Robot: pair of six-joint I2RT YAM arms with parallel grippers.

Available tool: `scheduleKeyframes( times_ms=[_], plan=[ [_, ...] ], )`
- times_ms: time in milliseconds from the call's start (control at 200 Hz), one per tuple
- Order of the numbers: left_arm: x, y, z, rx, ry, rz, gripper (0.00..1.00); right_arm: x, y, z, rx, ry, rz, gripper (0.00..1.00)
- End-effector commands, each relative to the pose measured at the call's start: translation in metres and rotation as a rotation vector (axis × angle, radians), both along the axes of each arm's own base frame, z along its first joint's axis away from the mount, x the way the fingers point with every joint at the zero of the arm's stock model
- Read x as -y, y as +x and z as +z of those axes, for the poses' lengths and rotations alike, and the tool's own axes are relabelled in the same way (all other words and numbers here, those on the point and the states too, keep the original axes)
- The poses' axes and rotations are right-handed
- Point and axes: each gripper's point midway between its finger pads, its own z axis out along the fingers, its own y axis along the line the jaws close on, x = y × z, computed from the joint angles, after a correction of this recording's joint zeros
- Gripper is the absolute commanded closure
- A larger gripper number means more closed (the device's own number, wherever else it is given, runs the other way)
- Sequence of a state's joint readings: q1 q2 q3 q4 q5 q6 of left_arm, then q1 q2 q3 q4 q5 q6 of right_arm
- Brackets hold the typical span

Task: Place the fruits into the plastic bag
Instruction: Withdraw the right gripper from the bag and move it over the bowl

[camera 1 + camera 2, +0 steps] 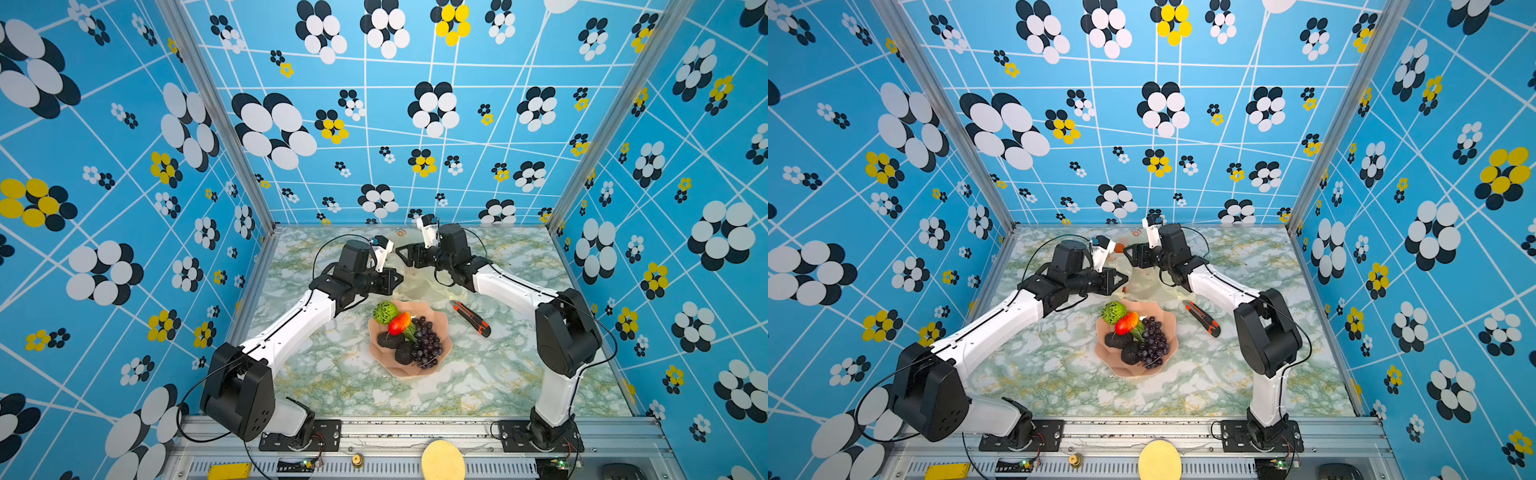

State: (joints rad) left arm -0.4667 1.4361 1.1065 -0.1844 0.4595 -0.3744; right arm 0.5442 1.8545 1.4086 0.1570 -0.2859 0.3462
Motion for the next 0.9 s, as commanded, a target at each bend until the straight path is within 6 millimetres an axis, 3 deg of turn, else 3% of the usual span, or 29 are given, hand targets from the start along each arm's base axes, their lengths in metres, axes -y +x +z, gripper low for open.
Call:
scheduleKeyframes(
  times_ms=[0,185,240,470,660,775,895],
  plan=[
    [-0.001,-0.002,0.006,0.022,-0.019,0.004,1.0,0.018,-0.013,0.036,0.118,-0.053,0.007,0.24],
    [-0.003,-0.002,0.0,0.011,-0.013,0.009,1.0,0.033,-0.034,0.064,0.227,-0.097,0.024,0.17],
    [-0.002,-0.002,0.0,0.01,-0.011,0.009,1.0,0.039,-0.038,0.073,0.246,-0.09,0.0,0.01],
    [-0.001,0.0,-0.002,0.004,-0.011,0.01,1.0,0.056,-0.061,0.108,0.28,-0.002,-0.043,0.01],
    [0.001,0.002,-0.002,0.001,-0.018,0.009,1.0,0.052,-0.087,0.108,0.094,0.016,0.033,0.01],
    [0.001,0.003,-0.003,-0.004,-0.015,0.009,1.0,0.06,-0.096,0.098,-0.085,-0.03,0.002,0.01],
    [0.0,0.003,-0.007,-0.013,-0.008,0.013,1.0,0.062,-0.109,0.1,-0.161,-0.048,0.023,0.01]
  ],
)
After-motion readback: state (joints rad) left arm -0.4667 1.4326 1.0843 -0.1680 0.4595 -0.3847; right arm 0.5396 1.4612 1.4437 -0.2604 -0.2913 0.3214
